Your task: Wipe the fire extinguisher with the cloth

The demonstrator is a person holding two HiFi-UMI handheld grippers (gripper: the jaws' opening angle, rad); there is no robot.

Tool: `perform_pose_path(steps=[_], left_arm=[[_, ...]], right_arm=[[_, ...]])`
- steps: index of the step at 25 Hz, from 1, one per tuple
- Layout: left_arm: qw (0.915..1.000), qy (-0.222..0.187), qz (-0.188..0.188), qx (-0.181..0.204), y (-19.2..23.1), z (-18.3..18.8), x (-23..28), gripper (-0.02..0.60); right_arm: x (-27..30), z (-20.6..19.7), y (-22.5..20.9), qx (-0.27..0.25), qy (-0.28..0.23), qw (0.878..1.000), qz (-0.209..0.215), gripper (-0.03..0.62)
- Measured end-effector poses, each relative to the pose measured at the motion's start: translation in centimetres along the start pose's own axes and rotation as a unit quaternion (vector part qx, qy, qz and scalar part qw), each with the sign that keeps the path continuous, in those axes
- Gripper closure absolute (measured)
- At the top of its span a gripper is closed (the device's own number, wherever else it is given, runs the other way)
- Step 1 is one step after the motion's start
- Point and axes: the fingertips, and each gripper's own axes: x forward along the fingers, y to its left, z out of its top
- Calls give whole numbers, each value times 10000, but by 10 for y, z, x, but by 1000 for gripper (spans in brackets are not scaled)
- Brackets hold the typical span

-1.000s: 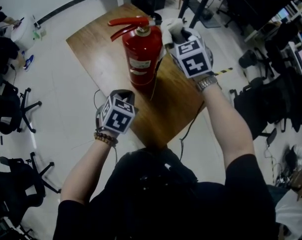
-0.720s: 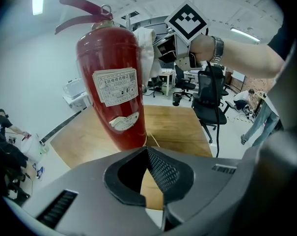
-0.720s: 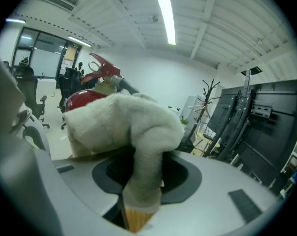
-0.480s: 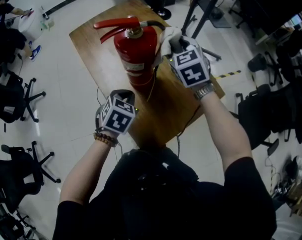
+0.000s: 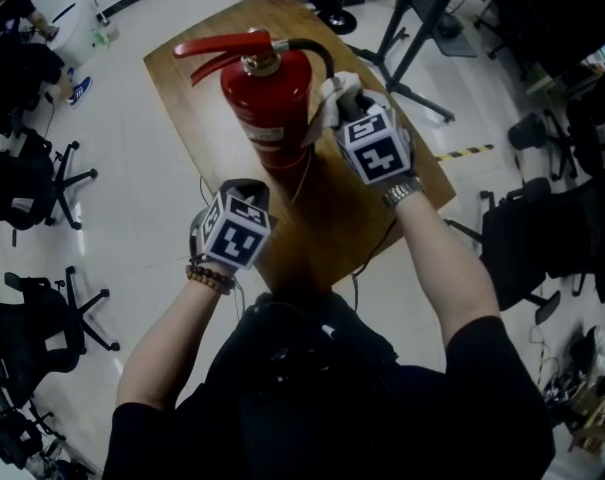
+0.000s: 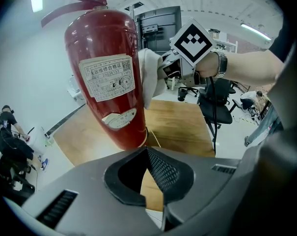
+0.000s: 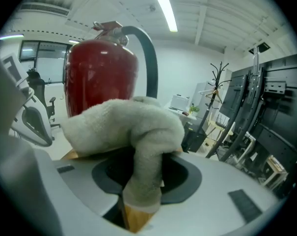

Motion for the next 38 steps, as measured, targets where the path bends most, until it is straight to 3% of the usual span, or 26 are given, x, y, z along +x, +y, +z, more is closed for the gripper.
perform_pose_path(steps=[38], left_arm=[[9955,420,420,-740,-10,-12,31,581]], right_arm=[[96,-129,51,-466,1006,9857,1265,434]])
